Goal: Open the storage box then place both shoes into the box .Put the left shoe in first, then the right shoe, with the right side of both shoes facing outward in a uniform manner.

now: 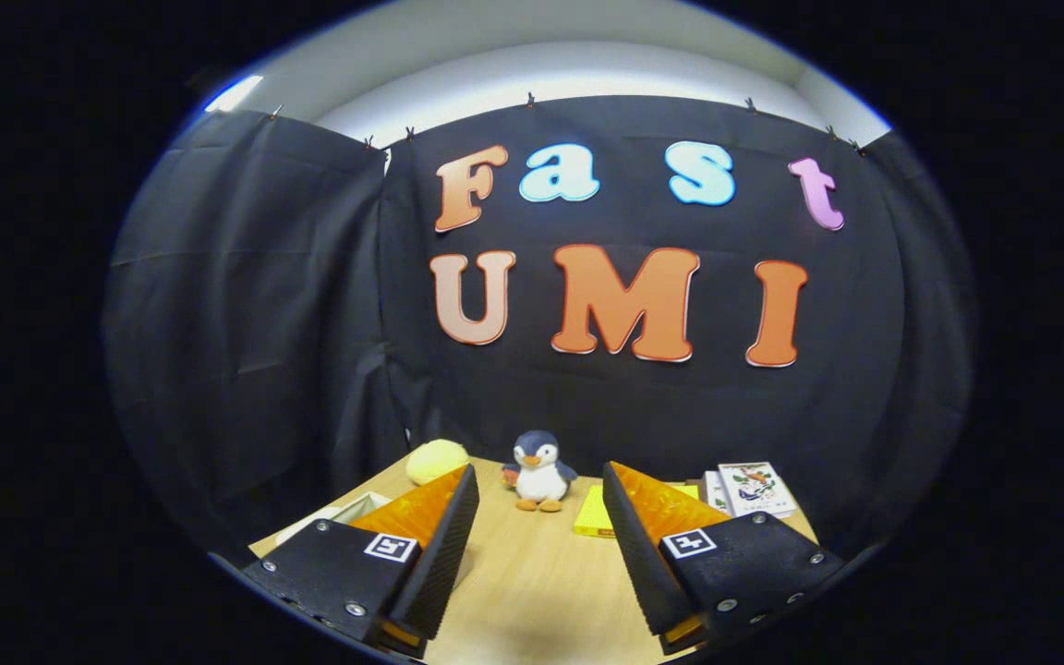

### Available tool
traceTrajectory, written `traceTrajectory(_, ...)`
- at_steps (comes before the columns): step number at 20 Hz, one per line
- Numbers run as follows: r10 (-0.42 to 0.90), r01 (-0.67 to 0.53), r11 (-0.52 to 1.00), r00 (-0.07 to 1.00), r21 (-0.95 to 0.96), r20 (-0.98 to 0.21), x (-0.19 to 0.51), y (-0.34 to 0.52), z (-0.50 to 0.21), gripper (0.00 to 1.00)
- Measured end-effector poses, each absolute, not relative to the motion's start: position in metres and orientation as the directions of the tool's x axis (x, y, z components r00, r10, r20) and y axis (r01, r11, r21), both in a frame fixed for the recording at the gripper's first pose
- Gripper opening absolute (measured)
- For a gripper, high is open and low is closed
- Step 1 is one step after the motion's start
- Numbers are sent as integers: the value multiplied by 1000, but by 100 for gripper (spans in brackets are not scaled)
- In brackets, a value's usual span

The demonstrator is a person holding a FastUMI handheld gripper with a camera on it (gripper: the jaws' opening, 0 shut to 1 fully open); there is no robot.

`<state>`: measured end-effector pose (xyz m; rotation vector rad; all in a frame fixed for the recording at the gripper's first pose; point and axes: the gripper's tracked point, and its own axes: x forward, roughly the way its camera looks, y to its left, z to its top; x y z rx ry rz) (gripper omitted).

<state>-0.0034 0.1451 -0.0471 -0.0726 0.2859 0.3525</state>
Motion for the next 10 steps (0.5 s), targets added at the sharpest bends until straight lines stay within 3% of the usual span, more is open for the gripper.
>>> traceTrajectory(4, 301, -309, 951, 925, 4, -231, -3, 108, -33, 91)
traceTrajectory(10, 317, -316, 948, 939, 26, -137, -9, 78, -19, 96)
